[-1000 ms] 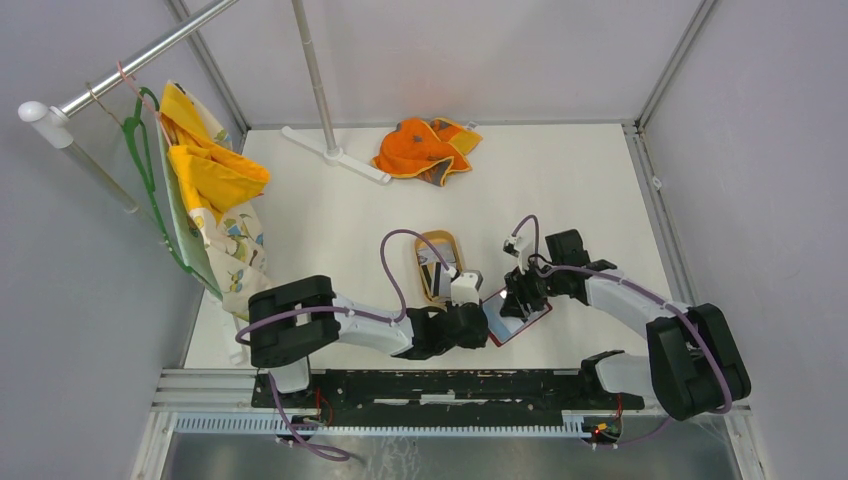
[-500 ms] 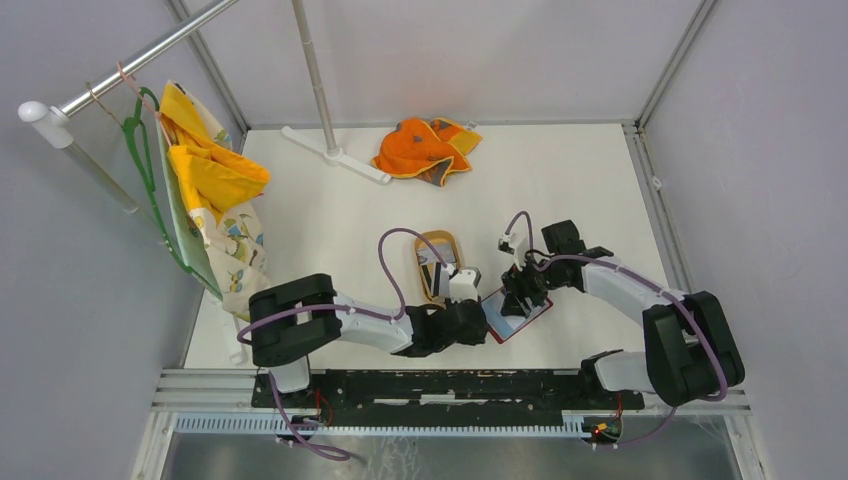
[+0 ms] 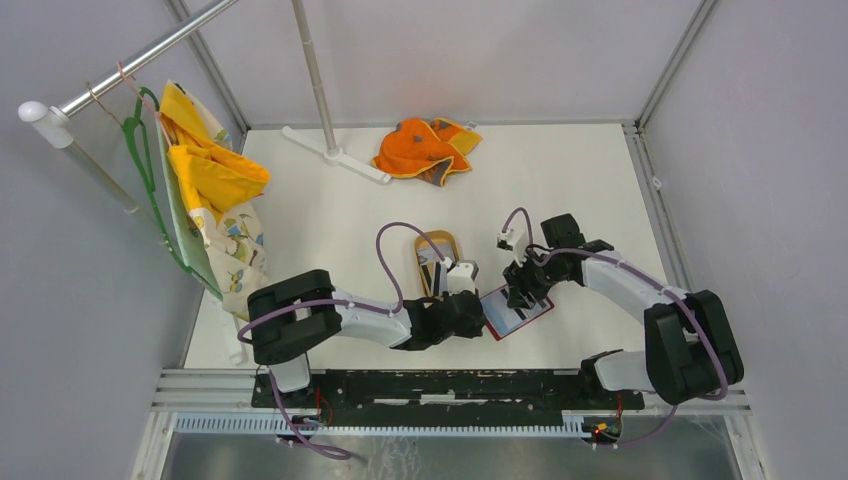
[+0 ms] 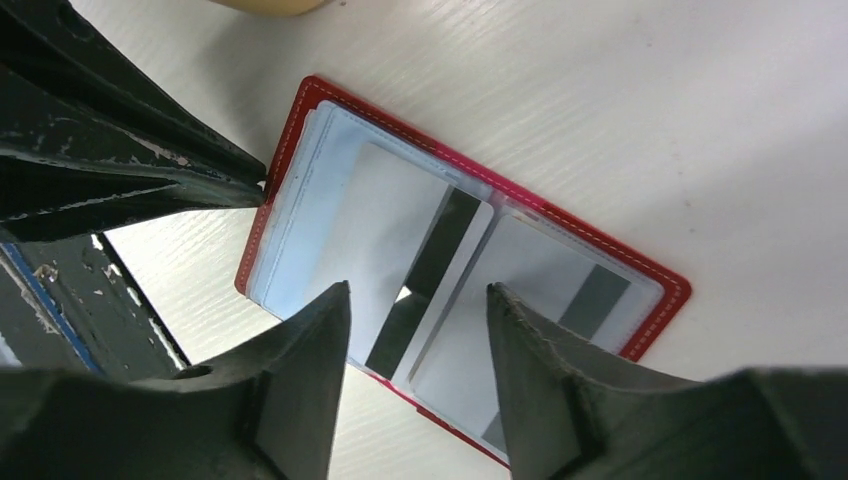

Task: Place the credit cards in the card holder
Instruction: Insert the credit card into the card holder.

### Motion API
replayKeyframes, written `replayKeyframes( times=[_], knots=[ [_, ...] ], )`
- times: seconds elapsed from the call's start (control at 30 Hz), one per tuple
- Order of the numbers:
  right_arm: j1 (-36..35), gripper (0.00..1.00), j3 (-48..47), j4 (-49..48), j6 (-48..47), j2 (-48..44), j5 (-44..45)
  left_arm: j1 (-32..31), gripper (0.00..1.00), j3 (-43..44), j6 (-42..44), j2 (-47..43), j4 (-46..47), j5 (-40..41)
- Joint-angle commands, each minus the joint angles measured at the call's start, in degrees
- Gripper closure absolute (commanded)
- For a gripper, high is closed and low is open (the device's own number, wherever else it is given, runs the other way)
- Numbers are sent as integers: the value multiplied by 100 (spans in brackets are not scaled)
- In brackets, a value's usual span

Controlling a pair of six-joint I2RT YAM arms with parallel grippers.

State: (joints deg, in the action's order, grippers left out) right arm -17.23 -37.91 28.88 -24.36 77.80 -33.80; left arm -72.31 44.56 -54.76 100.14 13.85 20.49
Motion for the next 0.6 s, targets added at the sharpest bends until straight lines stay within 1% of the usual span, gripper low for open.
replayKeyframes(
  times=[0.0, 0.07, 0.2, 0.27, 0.37, 0.57],
  knots=[
    [19, 48, -130, -134, -156, -437, 259, 69, 84, -48, 320, -21, 189, -25],
    [32, 57, -105, -165, -183, -482, 310, 88, 84, -29, 355, -12, 189, -48],
    [23, 81, -46, -254, -192, -412, 614, 107, 84, 17, 412, 3, 189, -88],
    [19, 89, -32, -292, -190, -341, 776, 110, 84, 27, 431, 6, 184, -89],
    [-16, 95, -15, -308, -201, -220, 964, 117, 84, 29, 431, 15, 191, -113],
    [-229, 97, -30, -298, -210, 26, 1099, 127, 84, 66, 479, 64, 234, -190]
  ],
)
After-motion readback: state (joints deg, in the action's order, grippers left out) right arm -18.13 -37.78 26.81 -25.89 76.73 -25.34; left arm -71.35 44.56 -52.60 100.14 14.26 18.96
